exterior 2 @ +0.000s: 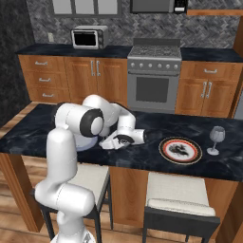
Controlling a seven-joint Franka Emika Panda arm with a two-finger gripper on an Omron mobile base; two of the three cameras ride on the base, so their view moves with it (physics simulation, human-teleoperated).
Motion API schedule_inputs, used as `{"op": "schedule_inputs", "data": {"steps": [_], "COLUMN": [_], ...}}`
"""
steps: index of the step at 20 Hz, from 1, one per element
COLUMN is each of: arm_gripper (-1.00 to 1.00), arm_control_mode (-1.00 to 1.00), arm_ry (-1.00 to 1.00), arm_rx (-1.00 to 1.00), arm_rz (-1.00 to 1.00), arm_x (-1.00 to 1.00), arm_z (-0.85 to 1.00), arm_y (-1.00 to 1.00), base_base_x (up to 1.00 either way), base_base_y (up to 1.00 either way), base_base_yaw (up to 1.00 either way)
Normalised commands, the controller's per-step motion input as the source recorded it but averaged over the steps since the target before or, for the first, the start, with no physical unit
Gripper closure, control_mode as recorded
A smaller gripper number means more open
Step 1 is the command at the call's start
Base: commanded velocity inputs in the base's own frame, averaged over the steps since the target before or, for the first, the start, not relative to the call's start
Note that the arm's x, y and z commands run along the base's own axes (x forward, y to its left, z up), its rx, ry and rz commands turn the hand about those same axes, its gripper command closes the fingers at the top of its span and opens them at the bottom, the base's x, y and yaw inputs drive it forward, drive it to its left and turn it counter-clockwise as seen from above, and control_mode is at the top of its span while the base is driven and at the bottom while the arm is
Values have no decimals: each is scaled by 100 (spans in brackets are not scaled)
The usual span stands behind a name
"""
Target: Retrieve the wine glasses from the counter and place one next to each plate.
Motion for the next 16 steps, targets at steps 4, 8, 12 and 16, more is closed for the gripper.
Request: {"op": "schedule_inputs", "data": {"steps": [4, 8, 12, 16], "arm_gripper": [-100, -100, -100, -100], "arm_control_mode": [-100, -100, -100, -100], "arm_ry": [2, 3, 1, -3], "arm_rx": [0, 0, 0, 1], "arm_rz": [0, 0, -3, -7], "arm_x": [-34, -33, -36, -56], "arm_z": [0, 1, 25, 86], "arm_y": [-17, -14, -24, -27], "base_base_x": [0, 0, 0, 0], "base_base_y": [0, 0, 0, 0], "base_base_yaw": [0, 0, 0, 0]}}
